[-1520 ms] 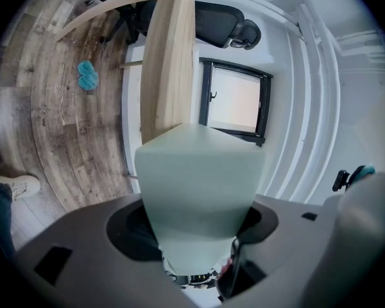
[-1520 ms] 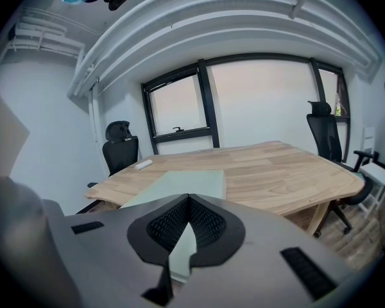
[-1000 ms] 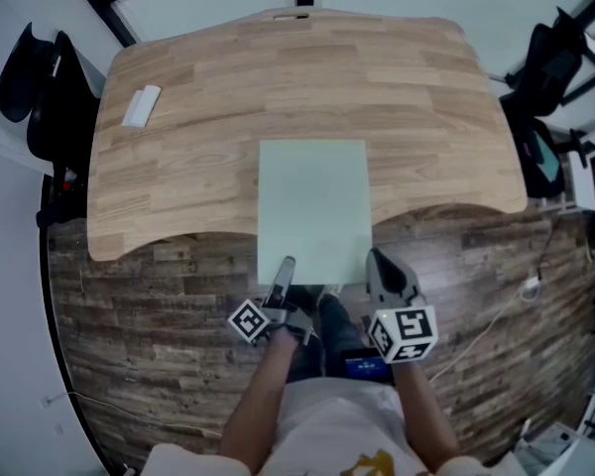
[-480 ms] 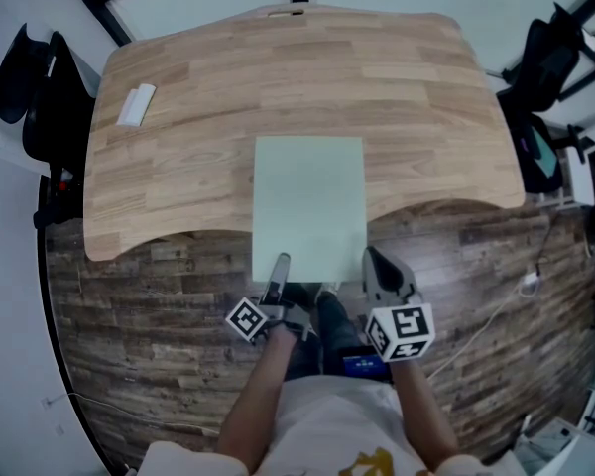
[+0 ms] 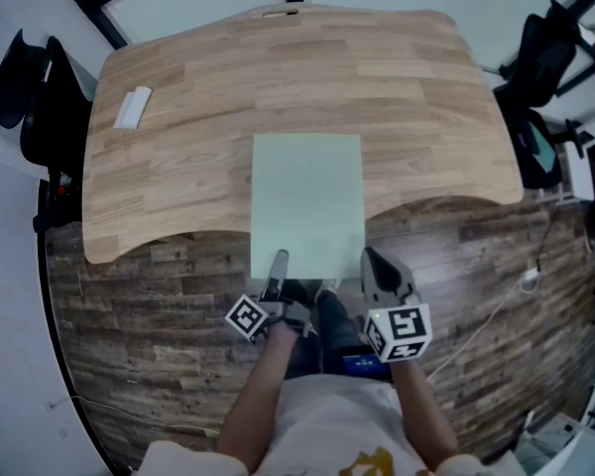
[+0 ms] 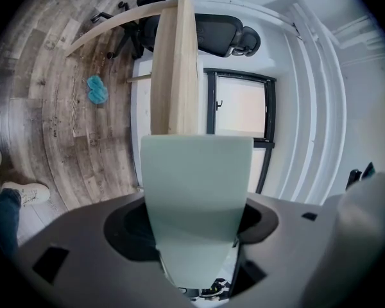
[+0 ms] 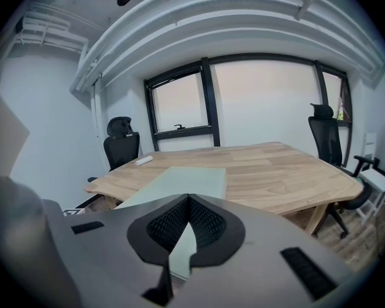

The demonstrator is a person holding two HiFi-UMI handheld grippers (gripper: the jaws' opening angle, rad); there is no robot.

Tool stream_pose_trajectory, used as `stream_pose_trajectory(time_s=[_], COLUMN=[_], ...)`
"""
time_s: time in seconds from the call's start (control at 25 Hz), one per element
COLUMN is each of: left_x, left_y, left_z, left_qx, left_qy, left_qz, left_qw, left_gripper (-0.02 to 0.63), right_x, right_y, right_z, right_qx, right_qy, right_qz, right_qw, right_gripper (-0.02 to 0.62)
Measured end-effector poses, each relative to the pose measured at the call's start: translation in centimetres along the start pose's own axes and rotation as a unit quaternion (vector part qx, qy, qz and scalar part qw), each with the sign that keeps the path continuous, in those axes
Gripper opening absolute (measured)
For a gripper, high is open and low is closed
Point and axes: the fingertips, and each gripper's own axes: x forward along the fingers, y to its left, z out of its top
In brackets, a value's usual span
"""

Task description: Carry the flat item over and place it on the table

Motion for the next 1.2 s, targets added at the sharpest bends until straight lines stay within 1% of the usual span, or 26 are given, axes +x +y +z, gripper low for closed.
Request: stream_pose_trajectory(time_s=[0.36,0.56,0.72,0.84,0.92,1.04,1.2], left_x=[0.2,0.1,0.1,-0.2,-0.5,-0.7,-0.8], left_y=[0.1,0.3,0.5,1.2,2.0,2.7,2.9], left_z=[0.1,0.1,0.1,0.3,0.5,0.6,0.8], left_qx=[0.0,0.008,0.016,0.032,0.043,0.065,0.091], left_qy=[0.001,-0.001,0.0,0.003,0.004,0.009,0.018], left_qz=[0.007,0.019,0.036,0.062,0.093,0.138,0.179], left_qw=[1.0,0.9998,0.9992,0.9975,0.9947,0.9883,0.9793], left_gripper=[0.288,0.291,0.301,0.313,0.325,0.345,0.367], right_x=[-0.3,-0.5,-0.5,-0.7,-0.6,-0.7,-1.0], right_y=[-0.2,-0.3,-0.3,-0.1,-0.1,0.0,0.1], right_z=[-0.2,-0.1,0.0,0.0,-0.1,-0.1,0.2], right_qx=[-0.001,0.002,0.004,0.004,0.006,0.007,0.008], right_qy=[0.001,0.0,-0.001,-0.003,-0.002,-0.003,-0.009], right_qz=[-0.002,-0.002,-0.003,0.0,0.001,0.002,0.001], right_qw=[1.0,1.0,1.0,1.0,1.0,1.0,1.0], right_gripper=[-0.002,-0.002,-0.003,-0.003,-0.002,-0.002,-0.002])
